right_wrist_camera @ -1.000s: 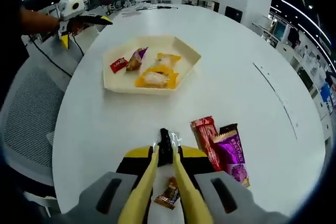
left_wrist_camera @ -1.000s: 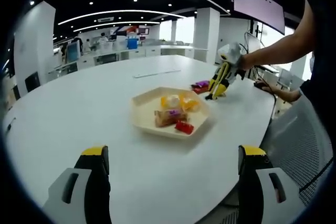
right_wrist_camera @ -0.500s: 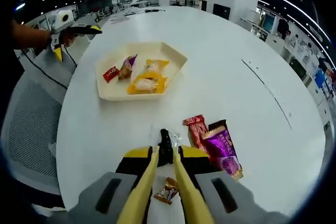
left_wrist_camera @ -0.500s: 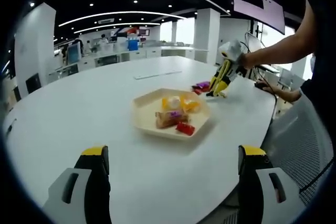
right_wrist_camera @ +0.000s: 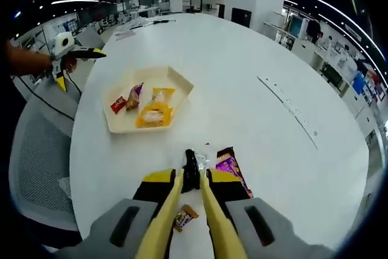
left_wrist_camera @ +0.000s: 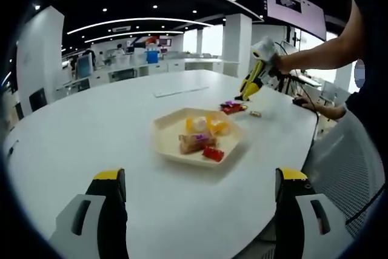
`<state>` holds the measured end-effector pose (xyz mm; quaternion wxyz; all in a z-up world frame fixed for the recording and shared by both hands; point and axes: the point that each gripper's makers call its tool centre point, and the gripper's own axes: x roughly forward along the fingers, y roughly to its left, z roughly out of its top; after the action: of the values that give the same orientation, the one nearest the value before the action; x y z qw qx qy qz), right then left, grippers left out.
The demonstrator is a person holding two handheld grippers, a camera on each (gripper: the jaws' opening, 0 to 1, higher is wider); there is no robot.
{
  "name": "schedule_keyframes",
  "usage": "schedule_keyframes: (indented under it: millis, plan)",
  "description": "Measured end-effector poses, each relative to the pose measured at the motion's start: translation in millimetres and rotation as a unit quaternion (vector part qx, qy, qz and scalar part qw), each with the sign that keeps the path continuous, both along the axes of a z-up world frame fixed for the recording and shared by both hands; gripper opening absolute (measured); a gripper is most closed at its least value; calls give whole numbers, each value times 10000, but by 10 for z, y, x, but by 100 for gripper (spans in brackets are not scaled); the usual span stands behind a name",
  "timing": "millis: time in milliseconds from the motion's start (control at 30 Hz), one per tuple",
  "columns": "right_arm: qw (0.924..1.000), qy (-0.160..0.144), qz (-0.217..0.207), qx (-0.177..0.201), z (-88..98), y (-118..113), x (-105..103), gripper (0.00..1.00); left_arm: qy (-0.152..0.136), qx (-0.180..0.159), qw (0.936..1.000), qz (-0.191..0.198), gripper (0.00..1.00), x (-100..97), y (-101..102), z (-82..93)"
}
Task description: Place the target food into the container with the food tongs after gripping and lifting it, then release it inside without dropping or visibly crushing the food.
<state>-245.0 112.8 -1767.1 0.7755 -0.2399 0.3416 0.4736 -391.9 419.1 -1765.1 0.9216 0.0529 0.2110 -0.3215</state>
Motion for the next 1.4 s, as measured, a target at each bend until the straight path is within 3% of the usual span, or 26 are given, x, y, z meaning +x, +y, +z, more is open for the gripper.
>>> schedule_keyframes:
  millis: [467, 1000, 1400]
  plan:
    - [9983, -196, -497, 237, 498, -128, 165, 18, -59, -12, 10000, -42, 99, -6, -14, 25]
    - [9974, -315, -609, 227, 608, -125, 190, 19, -41, -13, 10000, -81, 99, -22, -24, 17]
    - [9973, -352, -566, 291, 637, 196, 181, 19, -27, -42, 9999, -126, 99, -35, -49, 20]
